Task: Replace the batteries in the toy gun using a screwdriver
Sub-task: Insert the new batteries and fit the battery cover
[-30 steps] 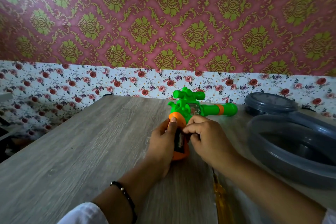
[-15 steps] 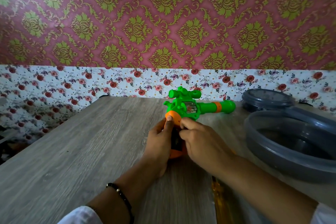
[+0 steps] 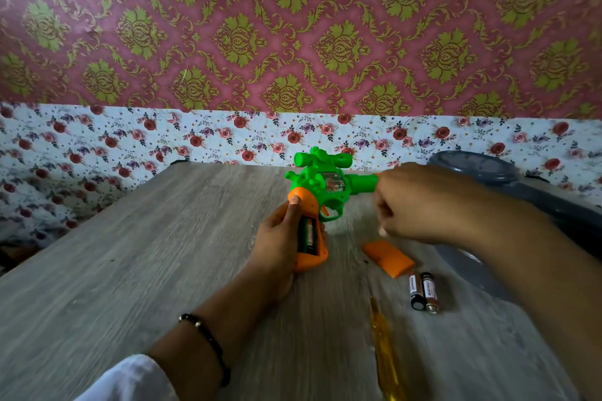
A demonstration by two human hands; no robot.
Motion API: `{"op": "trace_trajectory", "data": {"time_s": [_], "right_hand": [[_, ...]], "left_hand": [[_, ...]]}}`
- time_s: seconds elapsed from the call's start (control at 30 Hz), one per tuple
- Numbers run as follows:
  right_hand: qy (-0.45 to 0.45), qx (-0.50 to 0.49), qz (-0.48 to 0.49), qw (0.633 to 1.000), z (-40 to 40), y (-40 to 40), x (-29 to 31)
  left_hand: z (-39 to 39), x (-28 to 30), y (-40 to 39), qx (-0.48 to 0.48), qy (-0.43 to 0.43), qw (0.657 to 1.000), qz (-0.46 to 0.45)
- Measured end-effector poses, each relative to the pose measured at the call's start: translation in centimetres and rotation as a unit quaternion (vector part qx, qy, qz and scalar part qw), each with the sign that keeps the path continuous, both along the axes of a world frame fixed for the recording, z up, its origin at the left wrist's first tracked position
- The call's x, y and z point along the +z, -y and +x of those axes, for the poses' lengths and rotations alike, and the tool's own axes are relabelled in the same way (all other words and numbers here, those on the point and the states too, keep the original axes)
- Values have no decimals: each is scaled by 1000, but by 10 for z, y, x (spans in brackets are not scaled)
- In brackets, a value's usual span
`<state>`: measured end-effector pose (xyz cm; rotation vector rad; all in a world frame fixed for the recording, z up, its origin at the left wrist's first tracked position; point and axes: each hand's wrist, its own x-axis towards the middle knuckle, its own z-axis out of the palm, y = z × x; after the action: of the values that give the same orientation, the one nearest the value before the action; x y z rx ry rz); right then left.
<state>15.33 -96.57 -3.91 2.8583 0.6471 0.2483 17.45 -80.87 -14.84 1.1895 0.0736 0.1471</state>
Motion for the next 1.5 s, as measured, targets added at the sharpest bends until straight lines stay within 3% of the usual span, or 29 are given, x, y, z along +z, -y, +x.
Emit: {"op": "trace_trajectory", "data": {"time_s": [0.1, 0.33, 0.6, 1.1, 1.2, 1.33, 1.5], "right_hand": [[-42, -52, -92, 994, -5, 2, 0], [-175, -102, -198, 959, -12, -3, -4], [-231, -99, -197, 948, -8, -7, -14], [-238, -106, -205, 944, 1, -9, -28], [-213, -82, -170, 959, 0, -7, -24], [-80, 31, -41, 995, -6, -10, -14], [-16, 106, 101, 989, -3, -27, -31]], "left_hand": [[-1, 0, 1, -7, -2, 1000, 14], [-1, 0, 1, -1, -11, 1000, 24], [1, 1, 3, 2, -19, 1000, 10], [3, -1, 2, 5, -27, 1000, 5], [2, -1, 2, 7, -27, 1000, 6], [-2, 1, 3, -2, -21, 1000, 18], [-6, 3, 4, -13, -11, 999, 32]]}}
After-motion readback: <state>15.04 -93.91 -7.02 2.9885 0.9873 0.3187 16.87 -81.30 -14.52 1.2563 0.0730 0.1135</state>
